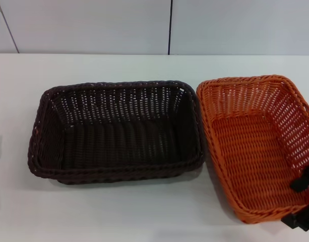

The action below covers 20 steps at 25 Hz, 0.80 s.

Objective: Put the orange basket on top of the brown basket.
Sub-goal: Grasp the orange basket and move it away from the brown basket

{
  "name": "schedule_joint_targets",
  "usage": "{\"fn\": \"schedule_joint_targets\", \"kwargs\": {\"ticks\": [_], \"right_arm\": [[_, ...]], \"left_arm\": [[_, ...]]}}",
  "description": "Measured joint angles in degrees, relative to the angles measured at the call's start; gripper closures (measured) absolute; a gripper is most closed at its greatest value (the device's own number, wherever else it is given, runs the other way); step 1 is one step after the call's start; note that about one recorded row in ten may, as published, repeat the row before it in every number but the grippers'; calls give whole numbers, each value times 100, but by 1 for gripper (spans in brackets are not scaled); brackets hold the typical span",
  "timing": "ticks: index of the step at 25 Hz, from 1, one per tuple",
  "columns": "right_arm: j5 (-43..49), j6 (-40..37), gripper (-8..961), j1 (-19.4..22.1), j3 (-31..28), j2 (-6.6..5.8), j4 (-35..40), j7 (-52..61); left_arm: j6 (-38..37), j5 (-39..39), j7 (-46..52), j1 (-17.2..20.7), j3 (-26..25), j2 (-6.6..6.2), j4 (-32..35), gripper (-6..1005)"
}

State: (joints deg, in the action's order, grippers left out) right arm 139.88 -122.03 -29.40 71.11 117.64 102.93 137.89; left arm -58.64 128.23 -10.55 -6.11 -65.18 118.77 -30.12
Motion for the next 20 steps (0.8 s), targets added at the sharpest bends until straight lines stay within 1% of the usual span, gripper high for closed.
{"fn": "schedule_joint_targets", "kwargs": {"ticks": [3,4,5,6,10,12,13,14,15,20], "right_arm": [[328,348,187,-4,376,66,-409,-121],[328,348,186,-4,376,66,-409,-121],[381,482,186,-24,524,76,-649,-155],[381,482,186,-24,524,76,-649,-155],[462,728,186,-95,806,105,-1112,-165],[516,786,190,-93,869,108,-1133,-164],[708,917,193,-88,1025,110,-1135,-138],[708,917,195,-88,1025,110,-1135,-138],[906,1011,197,-104,1105,111,-1135,-76],[1030,1218,300,-159,1138,118,-1132,-24]], "left_arm": [[8,-1,76,-2,5,-3,27,290],[8,-1,76,-2,5,-3,27,290],[9,-2,95,-3,6,-5,30,290],[10,-3,112,-4,6,-6,31,290],[12,-6,142,-6,6,-12,32,290],[12,-6,142,-8,6,-13,33,290],[12,-7,142,-13,6,-19,45,290],[12,-8,142,-16,3,-21,56,290],[11,-8,142,-23,-5,-21,70,290],[10,-9,142,-89,-42,-27,169,290]]}}
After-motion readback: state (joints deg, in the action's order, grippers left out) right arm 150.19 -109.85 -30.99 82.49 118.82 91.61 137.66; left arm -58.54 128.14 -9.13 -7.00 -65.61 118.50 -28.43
